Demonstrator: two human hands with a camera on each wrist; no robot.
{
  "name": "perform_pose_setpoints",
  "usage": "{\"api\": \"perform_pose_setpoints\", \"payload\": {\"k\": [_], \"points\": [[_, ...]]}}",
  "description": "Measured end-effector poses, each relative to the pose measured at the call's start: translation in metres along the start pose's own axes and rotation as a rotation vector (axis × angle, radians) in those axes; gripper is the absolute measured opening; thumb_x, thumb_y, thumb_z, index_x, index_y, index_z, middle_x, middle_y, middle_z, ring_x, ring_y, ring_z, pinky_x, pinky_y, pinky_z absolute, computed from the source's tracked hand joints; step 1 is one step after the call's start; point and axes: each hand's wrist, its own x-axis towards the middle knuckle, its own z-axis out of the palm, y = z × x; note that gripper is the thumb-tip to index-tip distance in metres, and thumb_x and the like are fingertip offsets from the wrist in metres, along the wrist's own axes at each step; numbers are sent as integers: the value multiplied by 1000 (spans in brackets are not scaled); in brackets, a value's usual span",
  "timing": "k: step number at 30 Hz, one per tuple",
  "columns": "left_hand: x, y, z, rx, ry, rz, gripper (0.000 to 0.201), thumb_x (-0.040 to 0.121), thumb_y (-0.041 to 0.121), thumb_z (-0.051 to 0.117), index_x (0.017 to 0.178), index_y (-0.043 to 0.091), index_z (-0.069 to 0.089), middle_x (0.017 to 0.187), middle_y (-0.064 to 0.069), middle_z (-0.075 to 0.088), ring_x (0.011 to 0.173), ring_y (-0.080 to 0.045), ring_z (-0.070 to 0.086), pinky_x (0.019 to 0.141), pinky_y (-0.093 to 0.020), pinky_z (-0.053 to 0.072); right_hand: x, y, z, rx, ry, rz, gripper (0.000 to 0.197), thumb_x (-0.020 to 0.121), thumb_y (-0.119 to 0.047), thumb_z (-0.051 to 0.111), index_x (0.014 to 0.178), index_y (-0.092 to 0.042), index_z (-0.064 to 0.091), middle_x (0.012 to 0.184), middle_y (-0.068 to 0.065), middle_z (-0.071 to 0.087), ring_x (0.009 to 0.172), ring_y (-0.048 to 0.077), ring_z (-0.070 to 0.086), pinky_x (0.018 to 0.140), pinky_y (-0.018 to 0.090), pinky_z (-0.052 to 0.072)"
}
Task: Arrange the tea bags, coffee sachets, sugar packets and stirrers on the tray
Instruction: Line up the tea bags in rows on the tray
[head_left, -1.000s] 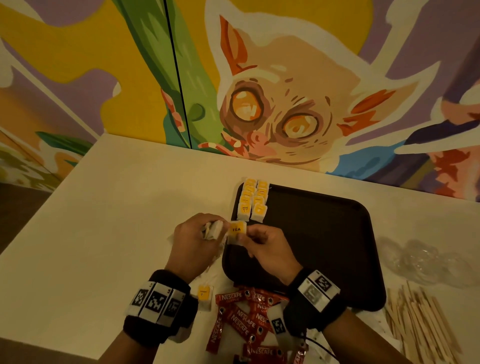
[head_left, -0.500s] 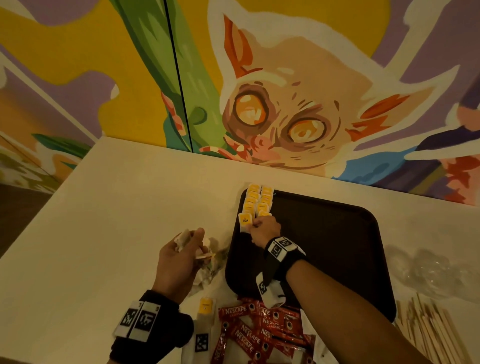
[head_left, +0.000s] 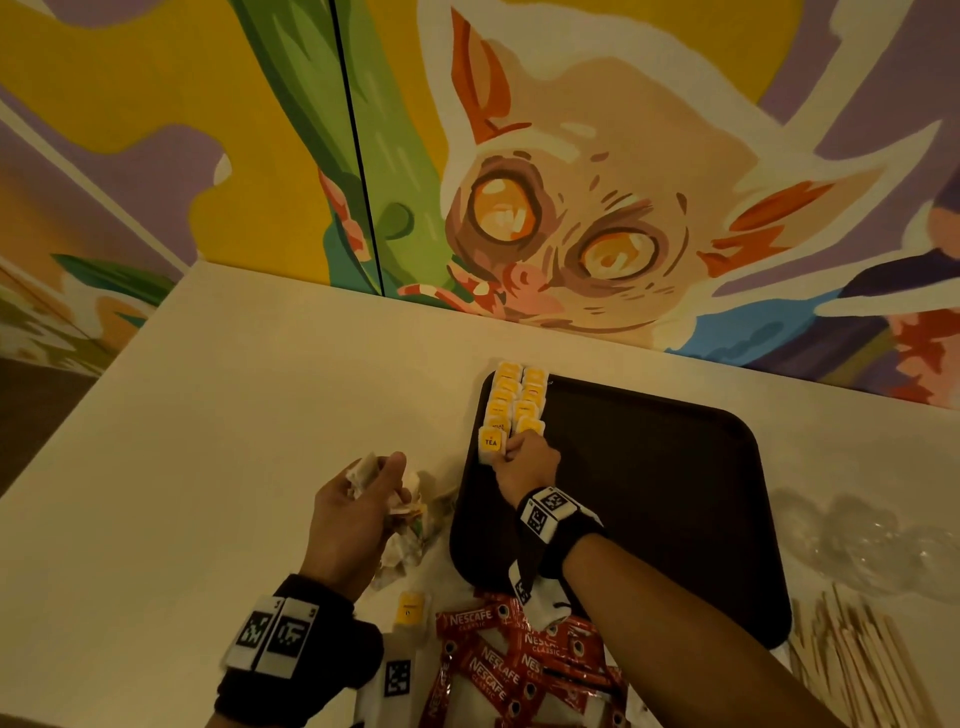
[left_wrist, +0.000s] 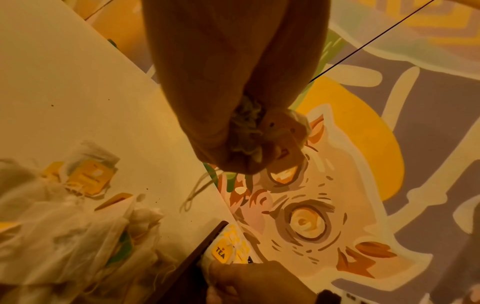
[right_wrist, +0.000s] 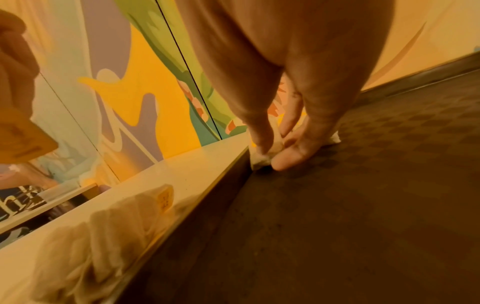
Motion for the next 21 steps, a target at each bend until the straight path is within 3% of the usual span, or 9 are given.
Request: {"api": "perform_pose_setpoints", "payload": {"k": [3, 7, 11, 14, 15, 17, 18, 21], "points": [[-1, 0, 3, -13, -5, -16, 17, 92, 18, 62, 80, 7, 60, 63, -4, 51, 63, -19, 53, 58, -32, 47, -1, -3, 1, 23, 8, 56, 31, 87, -14, 72, 115, -7, 59, 131, 16, 50, 101, 23, 59, 87, 27, 50], [-1, 2, 4, -46, -10, -20, 19, 93, 17, 62, 77, 8, 58, 65, -6, 50, 63, -20, 52, 58, -33, 45, 0, -7, 2, 53, 19, 76, 28, 88, -13, 70, 114, -5, 61, 130, 17, 49, 105, 25, 58, 92, 30, 51], [-1, 3, 4, -57, -20, -22, 17, 93, 17, 61, 78, 8, 59, 64, -4, 52, 63, -20, 52, 57, -32, 45, 3, -5, 6, 78, 7, 59, 27, 87, -17, 73, 111, -7, 65, 126, 14, 57, 103, 22, 60, 80, 19, 45], [-1, 2, 4, -49, -15, -24, 17, 93, 17, 61, 79, 7, 60, 62, -3, 53, 62, -20, 51, 58, -32, 44, 4, 1, 7, 114, 10, 47, 26, 85, -22, 74, 106, -13, 62, 119, 12, 63, 93, 19, 66, 62, 2, 37], [0, 2, 4, -47, -13, -24, 17, 93, 17, 62, 80, 7, 60, 61, -2, 53, 63, -20, 52, 58, -32, 44, 4, 3, 6, 127, 23, 42, 25, 85, -23, 75, 103, -15, 60, 114, 12, 65, 89, 19, 68, 58, 3, 39], [0, 1, 3, -46, -13, -24, 15, 92, 17, 62, 82, 6, 60, 63, -2, 52, 63, -19, 52, 57, -31, 44, 3, 8, 2, 159, 75, 33, 28, 82, -21, 78, 97, -16, 55, 108, 12, 65, 88, 22, 68, 61, 19, 52], [0, 0, 3, -45, -14, -23, 15, 92, 17, 62, 83, 5, 60, 63, -2, 52, 63, -19, 52, 57, -31, 45, 2, 9, -3, 166, 115, 33, 30, 81, -20, 78, 98, -15, 53, 108, 12, 63, 92, 23, 66, 62, 24, 53], [0, -2, 3, -38, -19, -28, 15, 93, 17, 61, 85, 4, 60, 62, -2, 53, 62, -19, 52, 55, -31, 44, 2, 14, -13, 184, 181, 92, 38, 85, -17, 73, 114, -8, 50, 120, 15, 52, 104, 26, 56, 59, 22, 35]]}}
